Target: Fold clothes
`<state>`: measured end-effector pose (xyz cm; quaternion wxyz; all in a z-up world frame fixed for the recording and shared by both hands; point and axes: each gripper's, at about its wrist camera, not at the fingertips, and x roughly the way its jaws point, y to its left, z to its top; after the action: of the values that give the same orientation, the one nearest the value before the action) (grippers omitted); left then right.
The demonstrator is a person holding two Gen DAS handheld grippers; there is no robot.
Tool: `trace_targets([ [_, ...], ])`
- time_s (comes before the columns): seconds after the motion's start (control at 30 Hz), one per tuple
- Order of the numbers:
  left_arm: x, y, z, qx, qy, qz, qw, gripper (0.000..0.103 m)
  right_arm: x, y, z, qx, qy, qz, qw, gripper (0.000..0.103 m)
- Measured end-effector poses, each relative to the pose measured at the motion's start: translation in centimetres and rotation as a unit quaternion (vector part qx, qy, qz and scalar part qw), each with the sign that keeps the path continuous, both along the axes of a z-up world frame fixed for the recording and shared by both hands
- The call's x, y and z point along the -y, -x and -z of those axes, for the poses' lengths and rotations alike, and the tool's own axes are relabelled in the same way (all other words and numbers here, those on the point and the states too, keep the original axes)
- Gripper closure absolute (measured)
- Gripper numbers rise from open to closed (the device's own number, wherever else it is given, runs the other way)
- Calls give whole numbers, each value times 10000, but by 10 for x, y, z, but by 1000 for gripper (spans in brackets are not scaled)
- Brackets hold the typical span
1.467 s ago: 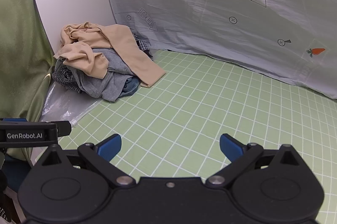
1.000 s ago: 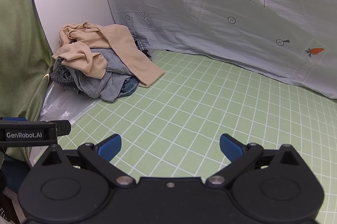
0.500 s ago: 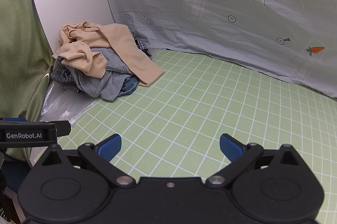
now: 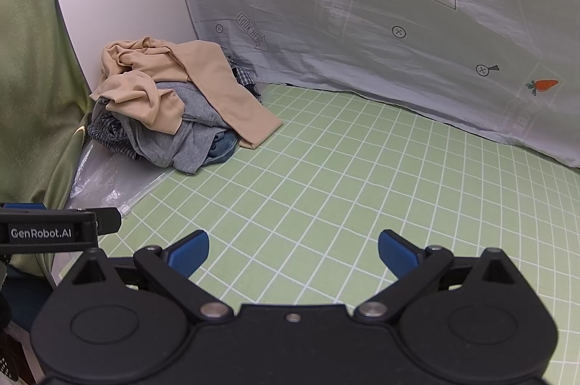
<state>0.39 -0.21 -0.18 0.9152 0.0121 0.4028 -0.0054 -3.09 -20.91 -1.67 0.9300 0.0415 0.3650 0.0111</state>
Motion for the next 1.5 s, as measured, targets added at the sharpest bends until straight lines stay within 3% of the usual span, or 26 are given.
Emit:
trace_targets([
  [0.53,-3,-2,2,-53,31,-48,10000,0,-2,-1,1,-65,17,-22,10000,2],
  [0.9,-5,-26,6,-196,113,-205,9995,0,6,-23,6,-128,128,13,9998,2],
  [1.13,-23,-72,9,-213,61,-541,9983,0,8,-60,9,-109,312,-82,9994,2],
  [1.5,-71,-186,32,-370,198,-1232,9915,0,-4,-173,49,-429,463,-241,9977,6],
])
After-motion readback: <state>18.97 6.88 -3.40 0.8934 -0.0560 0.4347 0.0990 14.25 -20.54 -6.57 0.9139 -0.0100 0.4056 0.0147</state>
